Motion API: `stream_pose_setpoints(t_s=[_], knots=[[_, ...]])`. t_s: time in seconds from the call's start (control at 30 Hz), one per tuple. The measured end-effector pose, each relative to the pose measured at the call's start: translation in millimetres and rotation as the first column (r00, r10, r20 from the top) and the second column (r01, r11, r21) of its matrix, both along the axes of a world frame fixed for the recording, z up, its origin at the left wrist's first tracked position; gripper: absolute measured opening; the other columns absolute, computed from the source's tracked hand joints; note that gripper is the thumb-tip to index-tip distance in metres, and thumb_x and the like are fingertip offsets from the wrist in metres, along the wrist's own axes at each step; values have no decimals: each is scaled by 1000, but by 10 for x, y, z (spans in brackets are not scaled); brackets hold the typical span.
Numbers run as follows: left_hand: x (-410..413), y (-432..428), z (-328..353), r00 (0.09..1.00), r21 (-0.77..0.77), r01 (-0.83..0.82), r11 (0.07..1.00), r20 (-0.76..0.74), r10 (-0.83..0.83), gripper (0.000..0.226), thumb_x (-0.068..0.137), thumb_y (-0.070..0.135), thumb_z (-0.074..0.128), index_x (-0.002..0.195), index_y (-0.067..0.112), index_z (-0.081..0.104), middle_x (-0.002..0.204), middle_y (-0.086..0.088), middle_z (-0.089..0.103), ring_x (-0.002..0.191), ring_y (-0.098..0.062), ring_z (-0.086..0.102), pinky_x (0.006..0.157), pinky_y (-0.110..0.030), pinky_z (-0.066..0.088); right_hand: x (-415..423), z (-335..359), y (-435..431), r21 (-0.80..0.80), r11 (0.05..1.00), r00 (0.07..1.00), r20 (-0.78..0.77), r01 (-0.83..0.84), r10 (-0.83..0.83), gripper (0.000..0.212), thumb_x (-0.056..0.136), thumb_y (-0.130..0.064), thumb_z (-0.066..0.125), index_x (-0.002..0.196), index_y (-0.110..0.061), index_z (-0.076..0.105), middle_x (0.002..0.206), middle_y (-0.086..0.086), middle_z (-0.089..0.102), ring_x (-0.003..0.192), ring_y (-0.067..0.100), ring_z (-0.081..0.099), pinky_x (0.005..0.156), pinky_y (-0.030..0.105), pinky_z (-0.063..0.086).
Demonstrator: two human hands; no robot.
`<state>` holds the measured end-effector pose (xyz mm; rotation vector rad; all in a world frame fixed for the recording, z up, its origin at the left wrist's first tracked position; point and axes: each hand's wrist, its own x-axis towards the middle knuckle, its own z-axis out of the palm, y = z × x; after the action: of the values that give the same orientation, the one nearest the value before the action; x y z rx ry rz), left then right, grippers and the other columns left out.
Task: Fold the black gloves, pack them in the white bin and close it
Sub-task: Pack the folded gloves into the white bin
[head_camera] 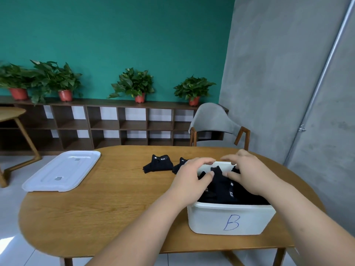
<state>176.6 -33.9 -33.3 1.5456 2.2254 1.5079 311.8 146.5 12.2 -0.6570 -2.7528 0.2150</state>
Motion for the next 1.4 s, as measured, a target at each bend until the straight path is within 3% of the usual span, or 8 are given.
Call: stream_pose_setpoints(t_s=[0.13, 0.23, 0.4, 0.63, 0.93, 1.17, 1.27, 1.4], knots=[[-234, -128, -101, 994, 43, -103, 994, -34, 105, 35, 102, 29, 63, 136, 39, 64, 131, 25, 58, 129, -2, 51, 110, -29, 44, -341, -11, -253, 5, 997, 997, -27, -78, 78, 49, 96, -53, 67, 142, -43, 57, 124, -10, 48, 119, 15, 50, 98, 35, 49], [-466, -291, -255, 971, 63, -221, 973, -76, 225, 31, 103, 26, 62, 132, 34, 67, 129, 26, 57, 127, 0, 51, 107, -23, 44, -587, -68, -392, -46, 993, 994, -5, -112, 112, 50, 98, -59, 59, 145, -44, 54, 136, -11, 46, 131, 15, 42, 107, 36, 44], [-831, -540, -525, 923, -19, -368, 930, -133, 362, 35, 103, 22, 61, 136, 31, 65, 138, 19, 57, 132, -1, 47, 114, -24, 39, -866, -195, -543, -91, 987, 984, 110, -129, 139, 63, 101, -70, 37, 159, -45, 35, 169, -4, 25, 155, 23, 17, 126, 41, 18], [-1233, -618, -849, 887, -203, -447, 871, -226, 402, 41, 103, 25, 58, 144, 30, 59, 148, 13, 53, 139, -10, 45, 119, -32, 37, -913, -379, -559, -75, 990, 973, 186, -123, 135, 79, 90, -80, 9, 162, -49, 21, 171, -11, 19, 158, 18, 8, 130, 44, 4], [-1492, -228, -993, 885, -416, -438, 797, -357, 300, 68, 106, 35, 52, 167, 29, 23, 177, 3, 9, 163, -17, 4, 131, -40, 11, -933, -432, -565, -63, 991, 976, 181, -114, 124, 74, 94, -76, 10, 162, -49, 21, 169, -13, 22, 156, 16, 9, 130, 43, 3], [-1733, 199, -1033, 878, -650, -462, 603, -429, 210, 79, 109, 54, 36, 169, 27, -9, 175, -6, -19, 161, -24, -20, 132, -47, -4, -943, -479, -566, -69, 991, 978, 164, -117, 127, 73, 94, -75, 9, 161, -49, 21, 167, -16, 20, 156, 12, 6, 130, 44, 1], [-1783, 233, -1150, 878, -714, -471, 518, -434, 201, 77, 108, 63, 21, 168, 28, -12, 176, -6, -14, 162, -24, -16, 131, -50, -4, -943, -482, -562, -76, 990, 978, 160, -120, 131, 72, 94, -75, 9, 161, -49, 20, 167, -17, 20, 156, 12, 4, 130, 44, 0], [-1754, 204, -1240, 829, -632, -542, 554, -512, 227, 79, 104, 65, 19, 169, 27, -5, 174, -8, 13, 161, -28, 9, 132, -49, 5, -944, -484, -554, -75, 989, 978, 157, -126, 136, 73, 94, -75, 9, 161, -49, 20, 167, -16, 20, 157, 12, 4, 130, 45, 1]])
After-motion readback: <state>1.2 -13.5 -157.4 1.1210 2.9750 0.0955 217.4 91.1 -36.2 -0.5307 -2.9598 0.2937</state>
